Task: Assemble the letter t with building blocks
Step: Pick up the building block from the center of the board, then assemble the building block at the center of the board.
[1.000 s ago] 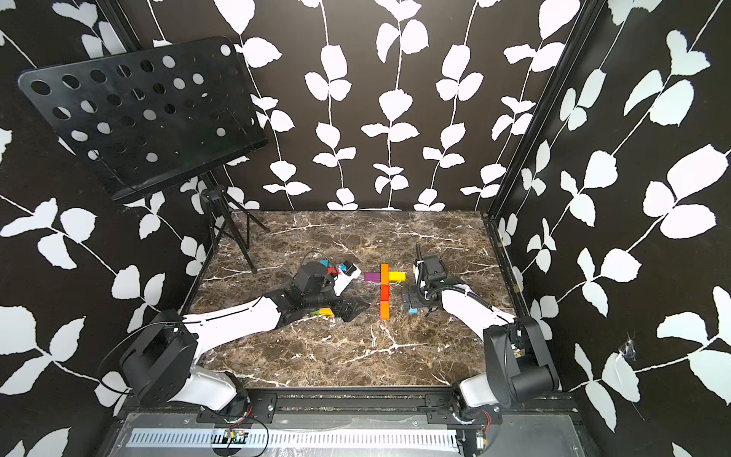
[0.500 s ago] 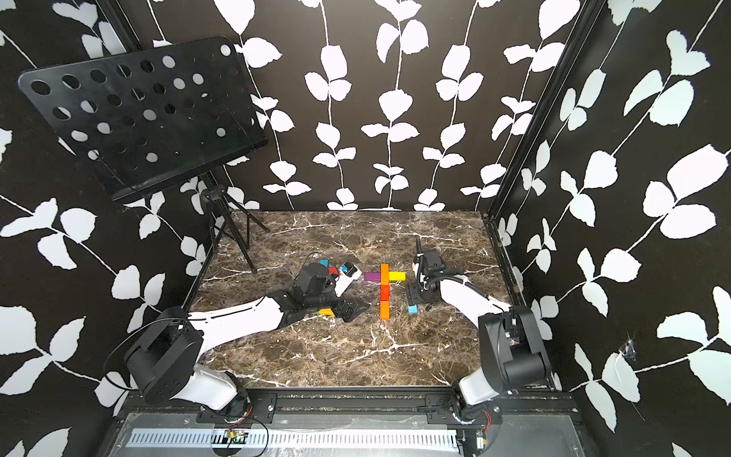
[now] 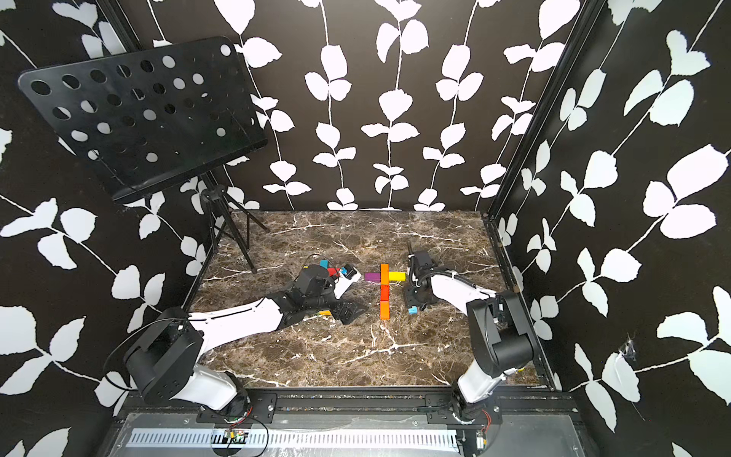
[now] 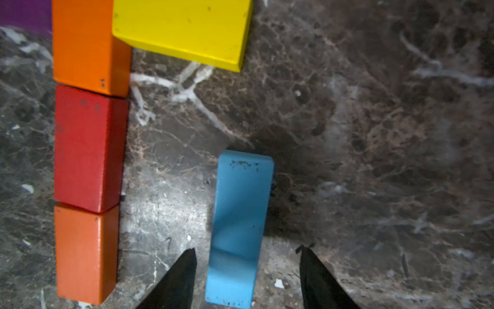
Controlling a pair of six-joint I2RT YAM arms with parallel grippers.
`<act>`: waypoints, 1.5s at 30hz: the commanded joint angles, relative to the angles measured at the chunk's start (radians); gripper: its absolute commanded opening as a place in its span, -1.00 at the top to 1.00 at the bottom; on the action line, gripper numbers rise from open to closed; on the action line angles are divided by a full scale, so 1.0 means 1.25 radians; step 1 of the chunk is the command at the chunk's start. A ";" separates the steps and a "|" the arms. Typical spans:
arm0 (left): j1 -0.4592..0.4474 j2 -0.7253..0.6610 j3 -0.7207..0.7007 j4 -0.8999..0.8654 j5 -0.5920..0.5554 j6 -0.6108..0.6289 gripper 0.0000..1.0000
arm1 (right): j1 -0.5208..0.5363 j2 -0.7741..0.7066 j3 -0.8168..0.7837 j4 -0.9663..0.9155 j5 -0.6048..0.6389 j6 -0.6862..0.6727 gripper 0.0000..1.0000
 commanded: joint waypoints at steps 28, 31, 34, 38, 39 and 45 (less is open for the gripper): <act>0.003 -0.010 -0.052 0.049 -0.011 0.013 -0.98 | 0.015 -0.029 0.063 -0.128 0.061 -0.353 0.89; 0.003 -0.006 -0.050 0.047 -0.002 0.014 -0.98 | 0.011 -0.070 0.038 -0.114 -0.032 -0.438 0.91; 0.004 -0.011 -0.054 0.047 0.000 0.015 -0.99 | 0.012 -0.067 0.040 -0.121 -0.102 -0.501 0.92; 0.008 -0.037 -0.066 0.042 -0.001 0.015 -0.98 | 0.015 -0.042 0.074 -0.162 -0.099 -0.542 0.94; 0.009 -0.045 -0.068 0.037 0.000 0.016 -0.98 | 0.016 -0.022 0.074 -0.159 -0.097 -0.555 0.94; 0.012 -0.086 -0.084 0.010 0.002 0.020 -0.99 | 0.022 -0.073 -0.003 -0.070 -0.081 -0.711 0.98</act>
